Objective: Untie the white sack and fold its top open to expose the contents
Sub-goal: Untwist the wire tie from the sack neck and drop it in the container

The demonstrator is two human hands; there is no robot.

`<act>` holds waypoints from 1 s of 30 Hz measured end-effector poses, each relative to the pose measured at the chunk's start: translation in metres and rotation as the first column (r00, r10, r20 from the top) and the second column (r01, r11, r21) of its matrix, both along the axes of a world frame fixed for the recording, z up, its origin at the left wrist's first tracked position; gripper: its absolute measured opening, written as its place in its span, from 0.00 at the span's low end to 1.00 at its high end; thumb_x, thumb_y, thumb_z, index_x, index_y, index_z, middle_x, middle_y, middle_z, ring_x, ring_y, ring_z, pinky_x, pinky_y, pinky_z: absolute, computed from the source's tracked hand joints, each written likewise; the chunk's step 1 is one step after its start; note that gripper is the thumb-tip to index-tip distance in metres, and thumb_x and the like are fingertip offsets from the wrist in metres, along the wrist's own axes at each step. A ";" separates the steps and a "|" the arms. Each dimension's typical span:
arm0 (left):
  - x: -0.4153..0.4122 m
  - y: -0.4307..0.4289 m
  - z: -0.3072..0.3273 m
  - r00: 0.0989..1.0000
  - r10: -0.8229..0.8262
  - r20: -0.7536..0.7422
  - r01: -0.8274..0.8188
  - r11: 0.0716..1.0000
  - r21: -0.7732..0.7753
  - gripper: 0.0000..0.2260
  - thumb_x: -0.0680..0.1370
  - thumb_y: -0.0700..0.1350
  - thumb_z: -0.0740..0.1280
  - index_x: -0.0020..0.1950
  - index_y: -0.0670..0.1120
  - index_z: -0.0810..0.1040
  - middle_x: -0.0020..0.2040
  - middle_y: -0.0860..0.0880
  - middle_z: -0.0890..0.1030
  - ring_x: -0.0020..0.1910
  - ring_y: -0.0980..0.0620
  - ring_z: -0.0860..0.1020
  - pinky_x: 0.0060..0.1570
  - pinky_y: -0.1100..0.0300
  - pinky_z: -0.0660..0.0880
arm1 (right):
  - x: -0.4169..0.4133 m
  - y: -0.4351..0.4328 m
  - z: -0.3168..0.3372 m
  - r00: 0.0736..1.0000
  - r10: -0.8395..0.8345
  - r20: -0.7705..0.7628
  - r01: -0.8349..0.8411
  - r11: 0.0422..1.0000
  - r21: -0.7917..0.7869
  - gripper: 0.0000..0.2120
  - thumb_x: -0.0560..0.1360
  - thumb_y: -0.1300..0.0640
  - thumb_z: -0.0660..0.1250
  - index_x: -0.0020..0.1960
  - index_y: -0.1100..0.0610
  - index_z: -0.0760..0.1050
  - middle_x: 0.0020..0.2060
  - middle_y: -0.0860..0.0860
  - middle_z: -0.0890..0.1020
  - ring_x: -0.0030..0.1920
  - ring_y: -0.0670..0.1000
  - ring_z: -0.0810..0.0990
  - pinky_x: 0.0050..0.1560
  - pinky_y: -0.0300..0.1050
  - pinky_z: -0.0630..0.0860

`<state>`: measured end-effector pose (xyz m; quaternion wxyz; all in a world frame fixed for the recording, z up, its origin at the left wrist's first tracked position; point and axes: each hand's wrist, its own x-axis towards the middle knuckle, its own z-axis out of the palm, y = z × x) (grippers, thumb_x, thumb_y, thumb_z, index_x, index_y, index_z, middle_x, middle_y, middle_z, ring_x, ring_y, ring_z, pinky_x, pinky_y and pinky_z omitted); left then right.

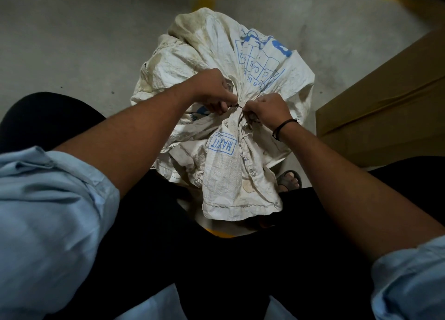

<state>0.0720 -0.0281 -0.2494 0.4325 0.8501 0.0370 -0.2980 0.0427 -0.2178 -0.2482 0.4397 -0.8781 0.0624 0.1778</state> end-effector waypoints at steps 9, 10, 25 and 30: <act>-0.001 0.000 0.006 1.000 -0.013 -0.020 0.013 1.000 0.007 0.11 0.74 0.43 0.74 0.45 0.34 0.85 0.40 0.40 0.87 0.42 0.42 0.87 0.46 0.47 0.85 | 0.004 -0.007 0.004 0.999 0.036 -0.039 -0.035 0.999 0.034 0.17 0.68 0.58 0.75 0.26 0.59 0.71 0.21 0.49 0.69 0.23 0.48 0.64 0.24 0.39 0.62; 0.000 0.000 0.008 0.999 -0.021 -0.024 0.021 1.000 0.012 0.11 0.73 0.43 0.74 0.45 0.34 0.86 0.40 0.41 0.87 0.41 0.43 0.87 0.46 0.47 0.85 | 0.005 -0.007 0.008 0.995 0.089 -0.053 -0.088 0.996 0.015 0.14 0.69 0.57 0.75 0.30 0.62 0.75 0.24 0.52 0.71 0.23 0.49 0.66 0.24 0.40 0.63; -0.014 -0.003 0.024 0.994 -0.076 0.075 0.070 0.994 0.084 0.10 0.78 0.46 0.75 0.41 0.39 0.85 0.40 0.40 0.86 0.38 0.46 0.86 0.42 0.53 0.84 | 0.002 0.003 0.027 0.915 0.357 0.190 -0.277 0.896 -0.347 0.06 0.71 0.62 0.69 0.42 0.54 0.84 0.37 0.49 0.85 0.40 0.46 0.80 0.41 0.37 0.76; -0.025 -0.001 0.022 0.982 -0.059 0.177 0.038 0.992 0.116 0.11 0.78 0.48 0.74 0.39 0.44 0.85 0.38 0.42 0.86 0.38 0.47 0.86 0.41 0.53 0.85 | -0.001 0.011 0.030 0.876 0.421 0.236 -0.295 0.854 -0.427 0.05 0.69 0.59 0.68 0.40 0.49 0.79 0.38 0.48 0.83 0.43 0.51 0.81 0.46 0.51 0.81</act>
